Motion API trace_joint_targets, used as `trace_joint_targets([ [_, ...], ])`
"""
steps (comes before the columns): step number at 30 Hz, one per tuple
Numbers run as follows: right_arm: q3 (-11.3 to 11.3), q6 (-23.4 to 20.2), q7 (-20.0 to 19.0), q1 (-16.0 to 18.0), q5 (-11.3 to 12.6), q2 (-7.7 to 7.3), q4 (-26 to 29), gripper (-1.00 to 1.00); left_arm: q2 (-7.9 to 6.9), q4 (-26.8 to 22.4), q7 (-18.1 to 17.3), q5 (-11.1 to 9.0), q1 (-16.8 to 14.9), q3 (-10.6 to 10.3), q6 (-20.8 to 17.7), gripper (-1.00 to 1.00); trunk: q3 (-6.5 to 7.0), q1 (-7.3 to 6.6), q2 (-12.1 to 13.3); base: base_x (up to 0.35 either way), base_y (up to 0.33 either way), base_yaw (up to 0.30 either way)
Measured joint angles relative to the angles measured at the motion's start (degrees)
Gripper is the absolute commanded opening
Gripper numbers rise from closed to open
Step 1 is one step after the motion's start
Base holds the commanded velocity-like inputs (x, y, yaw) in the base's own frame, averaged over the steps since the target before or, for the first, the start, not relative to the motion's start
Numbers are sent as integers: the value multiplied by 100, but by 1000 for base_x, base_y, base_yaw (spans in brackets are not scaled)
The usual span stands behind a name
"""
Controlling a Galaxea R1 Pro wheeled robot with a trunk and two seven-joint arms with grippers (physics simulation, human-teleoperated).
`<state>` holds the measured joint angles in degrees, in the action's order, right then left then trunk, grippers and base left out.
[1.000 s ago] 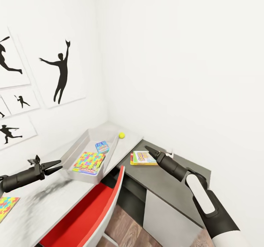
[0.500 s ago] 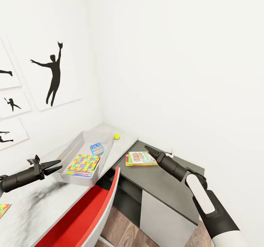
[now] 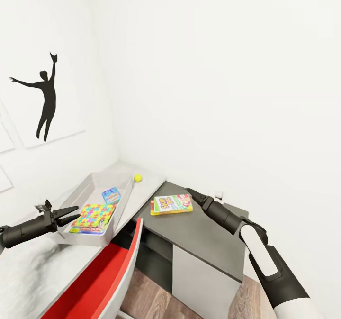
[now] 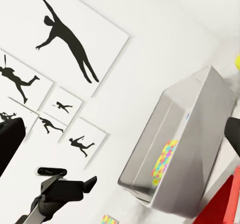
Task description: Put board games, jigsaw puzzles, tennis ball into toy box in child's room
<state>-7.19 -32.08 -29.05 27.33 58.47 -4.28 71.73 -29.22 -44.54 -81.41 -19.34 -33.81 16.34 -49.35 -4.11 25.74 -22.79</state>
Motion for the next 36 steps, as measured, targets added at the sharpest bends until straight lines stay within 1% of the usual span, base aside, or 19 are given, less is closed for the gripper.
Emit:
trace_joint_targets([
  [14, 3, 0, 0, -1, 2, -2, 8, 100, -3, -13, 10, 3, -8, -19, -73, 100, 70, 0, 0, 0, 0, -243],
  [29, 3, 0, -1, 1, 2, 1, 3, 100, -4, -26, 8, 0, -7, -37, -76, 100, 83, 0, 0, 0, 0, -35],
  [36, 4, 8, -2, -4, 2, -1, 0, 100, -3, -23, 19, 6, -9, -46, -74, 100, 83, 0, 0, 0, 0, -170],
])
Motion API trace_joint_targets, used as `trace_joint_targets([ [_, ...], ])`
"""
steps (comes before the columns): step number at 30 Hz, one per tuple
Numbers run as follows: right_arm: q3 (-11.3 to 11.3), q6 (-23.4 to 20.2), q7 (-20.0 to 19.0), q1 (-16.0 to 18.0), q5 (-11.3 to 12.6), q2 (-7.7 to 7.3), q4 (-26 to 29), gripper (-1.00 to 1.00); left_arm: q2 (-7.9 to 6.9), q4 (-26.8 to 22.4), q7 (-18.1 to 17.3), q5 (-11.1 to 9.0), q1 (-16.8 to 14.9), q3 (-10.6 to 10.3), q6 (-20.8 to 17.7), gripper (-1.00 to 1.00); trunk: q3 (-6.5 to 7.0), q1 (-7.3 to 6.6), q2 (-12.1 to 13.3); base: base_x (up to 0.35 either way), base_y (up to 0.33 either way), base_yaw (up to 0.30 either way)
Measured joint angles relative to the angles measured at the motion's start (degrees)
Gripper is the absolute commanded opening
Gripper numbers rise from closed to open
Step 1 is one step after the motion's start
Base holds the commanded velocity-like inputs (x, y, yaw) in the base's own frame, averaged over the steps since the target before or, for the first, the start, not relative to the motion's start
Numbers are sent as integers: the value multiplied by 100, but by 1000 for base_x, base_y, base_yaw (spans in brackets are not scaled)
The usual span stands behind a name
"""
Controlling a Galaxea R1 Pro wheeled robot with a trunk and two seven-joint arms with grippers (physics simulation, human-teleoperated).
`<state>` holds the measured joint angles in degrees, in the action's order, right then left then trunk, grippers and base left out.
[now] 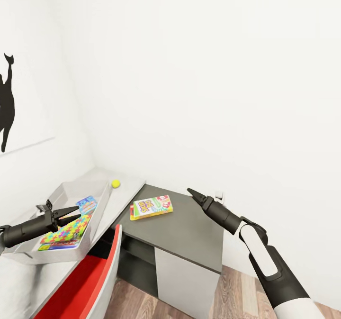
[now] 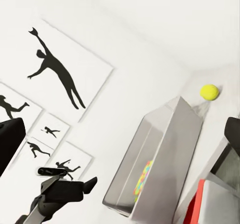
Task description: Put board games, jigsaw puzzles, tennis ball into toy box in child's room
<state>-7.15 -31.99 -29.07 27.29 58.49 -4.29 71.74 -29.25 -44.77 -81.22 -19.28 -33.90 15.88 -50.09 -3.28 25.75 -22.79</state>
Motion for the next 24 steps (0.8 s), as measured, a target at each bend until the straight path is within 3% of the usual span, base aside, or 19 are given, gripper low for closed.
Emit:
trace_joint_targets([
  [5, -6, 170, 0, 1, -3, -1, -4, 100, 1, -1, 3, -2, 0, -5, 6, 100, 0, 0, 0, 0, 0, -227],
  [11, -17, 268, -3, 3, -6, -6, -7, 100, 5, -1, -1, -6, 2, -5, 7, 100, 0, 0, 0, 0, 0, -55],
  [13, 48, 299, 62, -62, -27, -6, -72, 100, 54, -66, -2, -73, -63, 59, -58, 100, 0, 0, 0, 0, 0, 0],
  [18, 190, 343, 52, -189, -38, -8, -234, 100, -68, -221, -161, -243, -99, 221, -221, 100, 0, 0, 0, 0, 0, 0],
  [24, 334, 354, 202, -349, -21, -122, -428, 100, -78, -304, -352, -427, -275, 289, -374, 100, 0, 0, 0, 0, 0, 0],
])
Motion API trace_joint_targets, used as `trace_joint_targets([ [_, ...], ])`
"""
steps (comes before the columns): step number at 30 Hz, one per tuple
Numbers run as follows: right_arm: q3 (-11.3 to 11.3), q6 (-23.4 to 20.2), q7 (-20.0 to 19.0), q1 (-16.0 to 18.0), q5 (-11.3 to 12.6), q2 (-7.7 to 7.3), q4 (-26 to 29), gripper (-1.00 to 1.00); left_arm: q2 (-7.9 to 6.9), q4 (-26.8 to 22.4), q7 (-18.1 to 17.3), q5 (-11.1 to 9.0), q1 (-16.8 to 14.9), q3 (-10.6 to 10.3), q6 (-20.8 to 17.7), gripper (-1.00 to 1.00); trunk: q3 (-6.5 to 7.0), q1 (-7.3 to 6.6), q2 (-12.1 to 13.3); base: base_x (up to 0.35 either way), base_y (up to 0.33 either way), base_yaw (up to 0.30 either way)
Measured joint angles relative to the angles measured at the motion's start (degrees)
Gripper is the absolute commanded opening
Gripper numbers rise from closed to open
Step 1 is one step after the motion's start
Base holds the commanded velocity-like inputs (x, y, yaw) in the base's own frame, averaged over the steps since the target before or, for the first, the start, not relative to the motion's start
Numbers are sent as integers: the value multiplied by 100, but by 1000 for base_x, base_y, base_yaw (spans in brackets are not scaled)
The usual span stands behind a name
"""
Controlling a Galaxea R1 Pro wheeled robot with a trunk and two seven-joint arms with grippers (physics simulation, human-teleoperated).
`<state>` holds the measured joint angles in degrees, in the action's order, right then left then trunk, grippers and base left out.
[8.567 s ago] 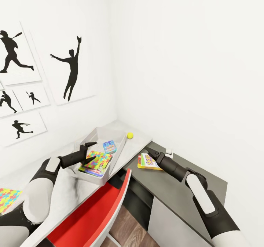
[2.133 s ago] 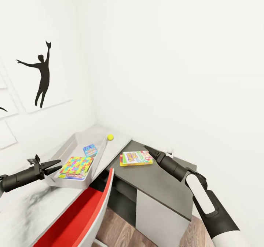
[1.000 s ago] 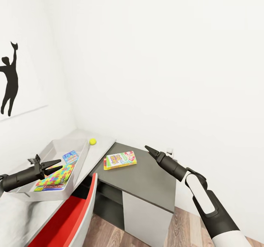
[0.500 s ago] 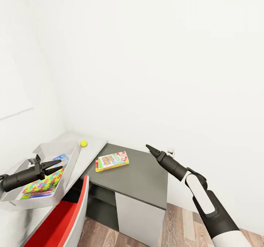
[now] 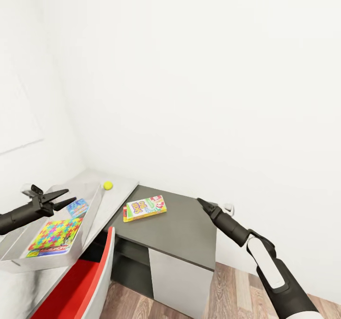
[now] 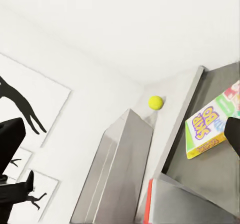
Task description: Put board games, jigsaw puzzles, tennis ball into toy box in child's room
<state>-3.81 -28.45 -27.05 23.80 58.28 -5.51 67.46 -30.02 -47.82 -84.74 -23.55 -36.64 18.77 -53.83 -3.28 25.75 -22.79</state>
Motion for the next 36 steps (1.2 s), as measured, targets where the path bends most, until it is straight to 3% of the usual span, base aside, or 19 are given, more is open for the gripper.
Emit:
trace_joint_targets([
  [14, 94, -3, 19, -29, 20, -32, -451, 100, 28, -196, -441, -12, -31, 4, 20, 100, 0, 0, 0, 0, 0, 0],
  [24, 165, -36, 13, -30, 29, -34, -759, 100, 34, -226, -429, -10, -33, -12, 21, 100, 57, 0, 0, 0, 0, -129],
  [36, 169, -40, 20, -30, 30, -34, -760, 100, 46, -256, -421, -2, -33, -15, 29, 100, 149, 0, 0, 0, 0, -198],
])
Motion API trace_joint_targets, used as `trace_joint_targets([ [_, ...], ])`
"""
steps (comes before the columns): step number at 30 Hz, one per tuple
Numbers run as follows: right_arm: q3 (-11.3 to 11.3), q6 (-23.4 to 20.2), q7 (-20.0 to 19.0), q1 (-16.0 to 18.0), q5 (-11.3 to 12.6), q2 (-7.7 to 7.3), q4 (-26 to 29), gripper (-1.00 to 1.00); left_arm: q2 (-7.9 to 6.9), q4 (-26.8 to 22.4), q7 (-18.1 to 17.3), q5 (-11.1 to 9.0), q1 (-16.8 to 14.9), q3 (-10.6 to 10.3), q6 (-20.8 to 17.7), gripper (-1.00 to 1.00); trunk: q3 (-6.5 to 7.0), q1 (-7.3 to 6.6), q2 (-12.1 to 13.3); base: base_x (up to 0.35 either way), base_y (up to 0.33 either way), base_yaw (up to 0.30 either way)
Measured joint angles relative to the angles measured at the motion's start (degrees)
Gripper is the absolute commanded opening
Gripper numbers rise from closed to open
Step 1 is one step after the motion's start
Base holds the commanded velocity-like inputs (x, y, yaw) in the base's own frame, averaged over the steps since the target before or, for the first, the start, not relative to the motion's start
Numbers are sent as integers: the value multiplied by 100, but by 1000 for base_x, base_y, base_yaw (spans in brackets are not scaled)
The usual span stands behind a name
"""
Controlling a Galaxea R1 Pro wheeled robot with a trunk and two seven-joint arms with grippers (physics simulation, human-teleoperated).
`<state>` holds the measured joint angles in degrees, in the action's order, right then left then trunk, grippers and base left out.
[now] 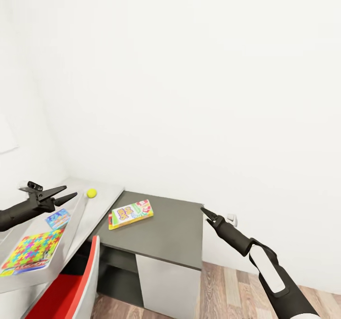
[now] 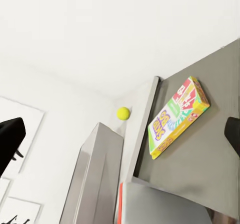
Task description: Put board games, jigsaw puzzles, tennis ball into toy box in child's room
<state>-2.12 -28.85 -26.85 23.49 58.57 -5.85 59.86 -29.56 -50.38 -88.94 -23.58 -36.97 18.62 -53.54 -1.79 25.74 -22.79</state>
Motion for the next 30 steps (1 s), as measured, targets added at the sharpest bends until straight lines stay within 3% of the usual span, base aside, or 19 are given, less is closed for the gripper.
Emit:
trace_joint_targets([
  [19, 0, 2, 17, 3, -8, 0, 1, 100, 22, -24, 45, 1, -3, -22, -14, 100, 136, 1, -7, 0, 0, -198],
  [30, -1, 34, 19, 5, -10, 3, 0, 100, 29, -26, 55, 8, -2, -24, -2, 100, 154, 2, -8, 0, 0, -41],
])
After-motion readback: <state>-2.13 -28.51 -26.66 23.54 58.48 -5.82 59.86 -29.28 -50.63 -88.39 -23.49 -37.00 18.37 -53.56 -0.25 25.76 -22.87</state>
